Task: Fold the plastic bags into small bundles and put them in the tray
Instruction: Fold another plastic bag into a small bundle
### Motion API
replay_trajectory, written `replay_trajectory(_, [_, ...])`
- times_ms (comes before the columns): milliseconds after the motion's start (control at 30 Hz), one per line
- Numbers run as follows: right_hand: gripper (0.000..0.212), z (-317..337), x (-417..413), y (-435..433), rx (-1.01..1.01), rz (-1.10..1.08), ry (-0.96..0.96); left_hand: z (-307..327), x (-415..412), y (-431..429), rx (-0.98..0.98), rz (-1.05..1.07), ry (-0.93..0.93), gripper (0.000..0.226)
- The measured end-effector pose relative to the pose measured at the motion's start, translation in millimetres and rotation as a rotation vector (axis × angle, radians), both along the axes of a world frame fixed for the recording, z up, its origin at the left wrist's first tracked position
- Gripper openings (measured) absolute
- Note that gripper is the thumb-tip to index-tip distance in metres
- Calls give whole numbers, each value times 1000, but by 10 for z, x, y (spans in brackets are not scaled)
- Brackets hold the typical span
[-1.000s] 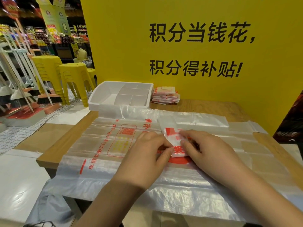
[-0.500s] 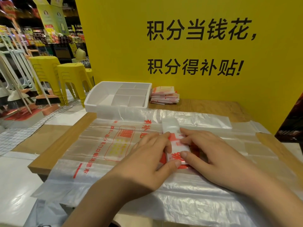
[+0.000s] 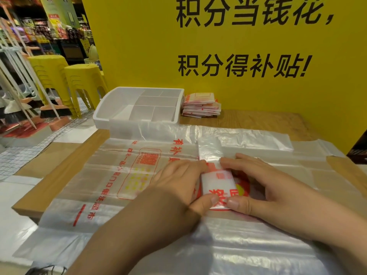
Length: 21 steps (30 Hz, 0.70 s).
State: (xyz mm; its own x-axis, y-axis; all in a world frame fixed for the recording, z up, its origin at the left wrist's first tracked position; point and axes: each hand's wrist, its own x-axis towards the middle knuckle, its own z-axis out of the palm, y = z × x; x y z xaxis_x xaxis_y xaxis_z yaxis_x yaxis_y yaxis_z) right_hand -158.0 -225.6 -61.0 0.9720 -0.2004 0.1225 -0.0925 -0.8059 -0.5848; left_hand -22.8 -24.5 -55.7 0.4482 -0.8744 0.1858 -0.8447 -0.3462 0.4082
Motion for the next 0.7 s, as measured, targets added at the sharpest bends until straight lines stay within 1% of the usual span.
replay_trajectory(67, [81, 10, 1, -7, 42, 1, 7, 17, 12, 12, -2, 5, 13, 59])
replay_trajectory(167, [79, 14, -17, 25, -26, 29, -6, 13, 14, 41, -23, -34, 12, 60])
replay_trajectory(233, [84, 28, -36, 40, -92, 55, 8, 5, 13, 65, -38, -63, -4, 69])
replay_trajectory(300, [93, 46, -51, 37, -105, 71, 17, 1, 13, 85, -55, -69, -9, 74])
replay_trajectory(400, [93, 66, -72, 44, -51, 66, -10, -5, 1, 109, -119, -79, 0, 64])
replay_trajectory(467, [82, 56, -83, 63, -42, 58, -56, -9, -9, 125, -167, -67, 34, 56])
replay_trajectory(567, [51, 26, -76, 93, -11, 32, -179, -3, 0, 146, -212, -23, 172, 59])
replay_trajectory(633, [33, 25, -83, 103, 18, 19, -245, 34, 1, 149, -195, -29, 240, 62])
replay_trajectory(700, [24, 64, -96, 129, 26, 27, -276, 62, 4, 148, -156, -60, 225, 62])
